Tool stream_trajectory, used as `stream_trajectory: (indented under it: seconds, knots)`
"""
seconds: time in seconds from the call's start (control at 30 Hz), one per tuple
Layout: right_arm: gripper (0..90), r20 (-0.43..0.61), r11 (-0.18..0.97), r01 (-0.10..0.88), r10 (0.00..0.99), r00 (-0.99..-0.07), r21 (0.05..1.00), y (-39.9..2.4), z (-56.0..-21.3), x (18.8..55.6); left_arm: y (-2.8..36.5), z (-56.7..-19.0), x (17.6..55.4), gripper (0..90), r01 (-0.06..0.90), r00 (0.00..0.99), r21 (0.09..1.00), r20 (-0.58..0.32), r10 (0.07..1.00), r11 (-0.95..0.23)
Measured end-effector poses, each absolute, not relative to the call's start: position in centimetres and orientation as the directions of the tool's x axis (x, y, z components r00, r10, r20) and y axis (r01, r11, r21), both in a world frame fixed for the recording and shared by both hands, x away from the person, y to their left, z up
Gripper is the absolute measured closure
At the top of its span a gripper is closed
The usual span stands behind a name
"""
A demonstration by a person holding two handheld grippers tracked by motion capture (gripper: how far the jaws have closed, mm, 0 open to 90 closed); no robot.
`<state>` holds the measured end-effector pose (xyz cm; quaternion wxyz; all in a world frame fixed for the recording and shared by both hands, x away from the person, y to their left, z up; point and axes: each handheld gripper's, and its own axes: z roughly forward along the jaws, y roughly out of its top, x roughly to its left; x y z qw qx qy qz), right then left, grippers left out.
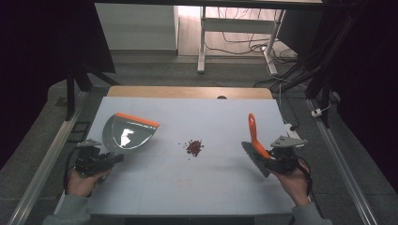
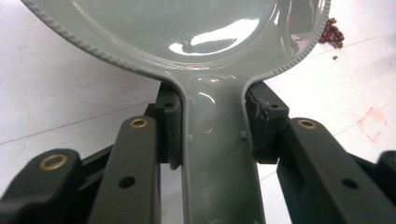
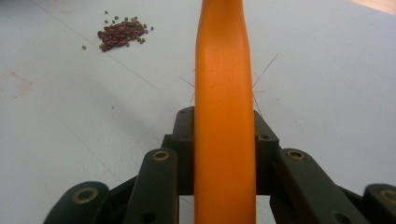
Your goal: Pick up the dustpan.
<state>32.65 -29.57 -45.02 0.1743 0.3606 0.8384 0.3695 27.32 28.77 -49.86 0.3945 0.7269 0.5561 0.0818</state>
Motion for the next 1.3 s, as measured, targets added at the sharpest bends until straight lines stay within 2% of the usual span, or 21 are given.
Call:
stream_trajectory:
  seconds: [0.8, 1.3]
  knots:
    - [70.6, -0.021, 0.458, 0.472, 0.734, -0.679, 0.754, -29.7, -45.0, 32.5, 27.6, -48.0, 26.4, 61.9, 0.638, 0.54, 0.749, -0.272, 0.797, -0.176]
    - [70.5, -0.02, 0.451, 0.467, 0.735, -0.678, 0.761, -29.7, -45.0, 32.5, 25.8, -48.2, 26.4, 61.9, 0.622, 0.608, 0.745, -0.267, 0.748, -0.239]
